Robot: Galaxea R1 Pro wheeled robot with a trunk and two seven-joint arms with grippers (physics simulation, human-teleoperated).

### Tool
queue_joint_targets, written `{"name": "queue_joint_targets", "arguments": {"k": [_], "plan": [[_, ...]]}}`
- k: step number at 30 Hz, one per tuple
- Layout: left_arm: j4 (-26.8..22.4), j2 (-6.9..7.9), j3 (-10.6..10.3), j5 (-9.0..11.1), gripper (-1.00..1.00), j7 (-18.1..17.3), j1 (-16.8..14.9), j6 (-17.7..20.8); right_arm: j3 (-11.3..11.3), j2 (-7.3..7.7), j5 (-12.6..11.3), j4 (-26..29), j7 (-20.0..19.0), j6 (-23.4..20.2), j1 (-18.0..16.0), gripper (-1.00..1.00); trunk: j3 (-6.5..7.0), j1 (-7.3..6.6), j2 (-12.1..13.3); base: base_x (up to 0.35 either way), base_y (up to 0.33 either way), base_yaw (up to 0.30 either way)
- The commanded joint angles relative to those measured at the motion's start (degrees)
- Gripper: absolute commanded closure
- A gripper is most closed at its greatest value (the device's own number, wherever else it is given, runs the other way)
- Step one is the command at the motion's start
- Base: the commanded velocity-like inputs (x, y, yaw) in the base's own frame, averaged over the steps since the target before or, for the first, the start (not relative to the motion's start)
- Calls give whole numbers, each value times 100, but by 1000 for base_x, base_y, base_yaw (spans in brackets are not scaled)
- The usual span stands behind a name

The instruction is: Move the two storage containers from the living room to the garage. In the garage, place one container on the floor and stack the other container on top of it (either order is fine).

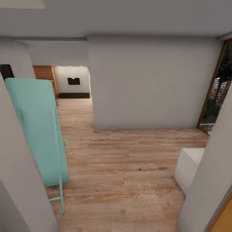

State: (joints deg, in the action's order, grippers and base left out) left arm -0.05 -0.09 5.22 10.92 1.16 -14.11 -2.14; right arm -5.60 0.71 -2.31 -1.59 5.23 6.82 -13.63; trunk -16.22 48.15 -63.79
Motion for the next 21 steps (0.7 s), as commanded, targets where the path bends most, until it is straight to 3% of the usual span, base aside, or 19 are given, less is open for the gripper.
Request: {"name": "queue_joint_targets", "arguments": {"k": [1, 21], "plan": [[5, -1, 43, -2, -100, 7, -4, -20, -46, -1, -24, -17, 14, 30, -8, -100, -7, 4, -4, 322, 0, 0], [0, 17, 44, -2, -100, 7, -4, -75, -46, -1, -24, -17, 14, 30, -8, -100, -7, 4, -4, 322, 0, 0]]}}
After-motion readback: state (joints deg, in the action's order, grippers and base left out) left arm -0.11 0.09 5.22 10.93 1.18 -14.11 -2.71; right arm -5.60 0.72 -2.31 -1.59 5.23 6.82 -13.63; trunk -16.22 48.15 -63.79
